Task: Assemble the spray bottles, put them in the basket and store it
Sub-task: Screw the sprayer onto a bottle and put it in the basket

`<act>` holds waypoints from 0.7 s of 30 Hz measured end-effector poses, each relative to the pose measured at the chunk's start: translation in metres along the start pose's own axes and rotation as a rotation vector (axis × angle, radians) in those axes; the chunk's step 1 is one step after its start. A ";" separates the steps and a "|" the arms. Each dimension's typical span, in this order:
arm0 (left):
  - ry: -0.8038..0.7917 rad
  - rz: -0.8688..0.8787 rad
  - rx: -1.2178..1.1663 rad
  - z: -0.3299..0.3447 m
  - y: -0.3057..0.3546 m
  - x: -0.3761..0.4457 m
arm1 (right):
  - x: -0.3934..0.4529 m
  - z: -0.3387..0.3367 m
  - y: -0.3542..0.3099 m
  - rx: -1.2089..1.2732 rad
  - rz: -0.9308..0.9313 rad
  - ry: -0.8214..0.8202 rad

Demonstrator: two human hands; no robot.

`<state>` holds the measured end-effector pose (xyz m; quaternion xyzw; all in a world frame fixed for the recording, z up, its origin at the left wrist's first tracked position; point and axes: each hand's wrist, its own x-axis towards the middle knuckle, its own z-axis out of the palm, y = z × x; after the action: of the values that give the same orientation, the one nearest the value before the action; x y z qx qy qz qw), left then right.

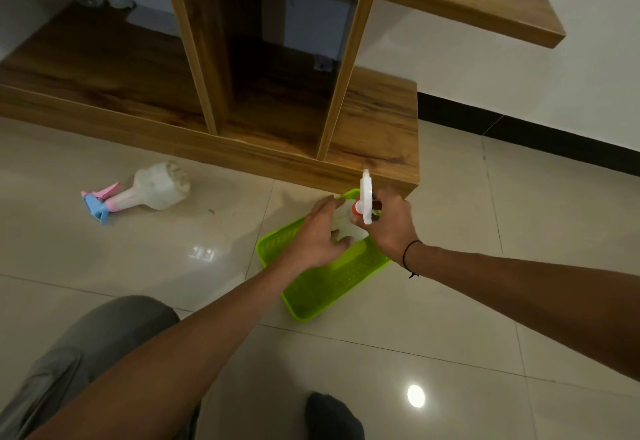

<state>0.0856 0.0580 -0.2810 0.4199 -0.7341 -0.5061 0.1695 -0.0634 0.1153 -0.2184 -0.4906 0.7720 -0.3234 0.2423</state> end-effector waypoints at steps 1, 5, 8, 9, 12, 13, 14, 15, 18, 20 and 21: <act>-0.017 0.004 -0.011 0.002 -0.001 0.000 | 0.000 0.003 0.005 -0.027 0.013 -0.010; -0.039 -0.012 -0.057 0.005 -0.004 0.005 | 0.009 0.006 0.013 -0.159 0.095 -0.048; -0.027 -0.022 -0.071 0.003 -0.005 0.006 | 0.017 0.000 0.010 -0.211 0.125 -0.085; -0.019 -0.016 -0.073 0.001 -0.005 0.006 | 0.018 -0.002 0.009 -0.215 0.135 -0.091; 0.020 -0.017 -0.100 -0.007 -0.002 0.006 | 0.015 -0.006 0.003 -0.148 0.184 -0.065; 0.037 -0.027 -0.114 -0.011 0.000 0.006 | 0.013 -0.006 0.001 -0.110 0.205 -0.040; 0.056 -0.035 -0.125 -0.016 0.002 0.007 | 0.009 -0.005 -0.003 -0.081 0.232 -0.008; 0.074 -0.037 -0.132 -0.022 0.003 0.006 | 0.005 -0.004 -0.006 -0.063 0.258 0.027; 0.115 -0.023 -0.141 -0.037 0.004 0.002 | -0.012 0.003 -0.015 -0.043 0.318 0.102; 0.138 -0.018 -0.132 -0.046 0.005 -0.003 | -0.024 0.013 -0.022 -0.036 0.348 0.094; 0.144 -0.015 -0.120 -0.050 0.005 -0.006 | -0.030 0.017 -0.025 -0.040 0.369 0.079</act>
<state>0.1203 0.0334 -0.2536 0.4496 -0.6853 -0.5188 0.2431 -0.0242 0.1299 -0.2097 -0.3324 0.8641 -0.2768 0.2572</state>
